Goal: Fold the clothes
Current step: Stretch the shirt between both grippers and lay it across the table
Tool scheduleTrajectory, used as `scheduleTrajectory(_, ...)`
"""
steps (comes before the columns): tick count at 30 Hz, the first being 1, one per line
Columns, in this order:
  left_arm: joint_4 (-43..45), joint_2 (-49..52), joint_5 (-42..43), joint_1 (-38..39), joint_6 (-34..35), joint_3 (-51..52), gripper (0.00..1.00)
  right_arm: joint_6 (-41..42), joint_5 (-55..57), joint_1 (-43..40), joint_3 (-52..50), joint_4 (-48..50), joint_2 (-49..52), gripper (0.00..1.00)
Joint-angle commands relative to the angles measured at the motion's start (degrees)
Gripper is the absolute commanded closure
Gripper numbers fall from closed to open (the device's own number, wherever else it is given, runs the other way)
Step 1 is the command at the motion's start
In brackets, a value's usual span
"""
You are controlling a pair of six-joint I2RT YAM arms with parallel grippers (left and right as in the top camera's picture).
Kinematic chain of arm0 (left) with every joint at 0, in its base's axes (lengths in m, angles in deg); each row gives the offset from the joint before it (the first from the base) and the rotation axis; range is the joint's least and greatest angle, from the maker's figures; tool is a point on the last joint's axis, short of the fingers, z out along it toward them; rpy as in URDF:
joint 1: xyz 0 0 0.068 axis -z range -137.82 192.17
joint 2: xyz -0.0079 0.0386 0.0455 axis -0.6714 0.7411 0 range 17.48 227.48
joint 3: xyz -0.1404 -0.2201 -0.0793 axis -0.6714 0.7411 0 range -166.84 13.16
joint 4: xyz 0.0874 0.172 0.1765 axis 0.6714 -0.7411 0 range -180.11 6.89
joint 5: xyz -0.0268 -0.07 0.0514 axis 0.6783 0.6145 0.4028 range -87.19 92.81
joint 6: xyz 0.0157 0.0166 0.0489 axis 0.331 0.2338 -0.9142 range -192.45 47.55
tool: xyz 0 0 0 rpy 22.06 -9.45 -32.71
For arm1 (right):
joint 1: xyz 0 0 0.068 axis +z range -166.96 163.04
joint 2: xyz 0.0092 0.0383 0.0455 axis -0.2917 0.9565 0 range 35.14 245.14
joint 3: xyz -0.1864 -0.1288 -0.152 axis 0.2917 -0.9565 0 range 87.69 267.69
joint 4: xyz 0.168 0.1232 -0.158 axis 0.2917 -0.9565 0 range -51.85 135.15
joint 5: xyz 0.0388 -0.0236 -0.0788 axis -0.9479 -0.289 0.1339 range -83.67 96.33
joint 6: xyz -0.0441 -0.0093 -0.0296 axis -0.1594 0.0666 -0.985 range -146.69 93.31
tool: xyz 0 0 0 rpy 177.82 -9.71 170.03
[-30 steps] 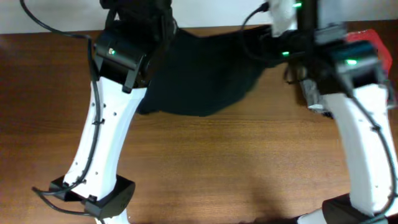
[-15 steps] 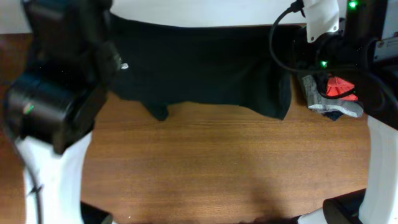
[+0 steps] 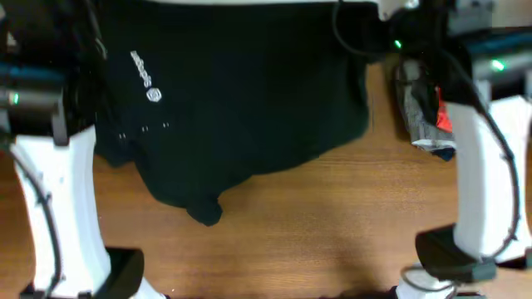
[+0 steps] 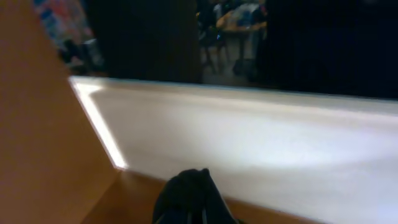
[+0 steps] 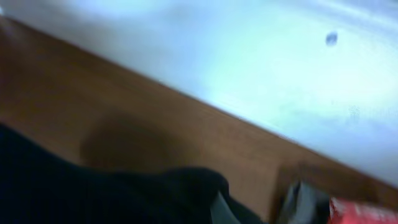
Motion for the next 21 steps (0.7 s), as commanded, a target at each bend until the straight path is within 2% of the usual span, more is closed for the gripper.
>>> scheduleTrajectory(1,6.6,3.8,10.3,-4.1,0.6,-0.2,0.99,-0.4,0.3,-1.6,0.8,6.3,3.3,0.96)
scheduleTrajectory(6,17.4,7.6,14.3,-6.2,0.6,-0.2,0.99,-0.4,0.3,-2.2,0.8,16.9,5.8,0.96)
scheduleTrajectory(11,21.1,7.6,15.6,-6.1,-2.6,-0.3,0.99,-0.9,0.3,-2.8,0.8,22.1,5.9,0.96)
scheduleTrajectory(16,15.4,7.9,15.8,-6.1,-3.1,-0.3,0.99,-2.1,0.1,-3.1,0.7,18.6,7.0,0.96)
scheduleTrajectory(21,1.9,9.8,15.8,-6.1,-3.1,-0.3,0.99,-1.9,-1.0,-3.1,0.7,7.3,11.3,0.96)
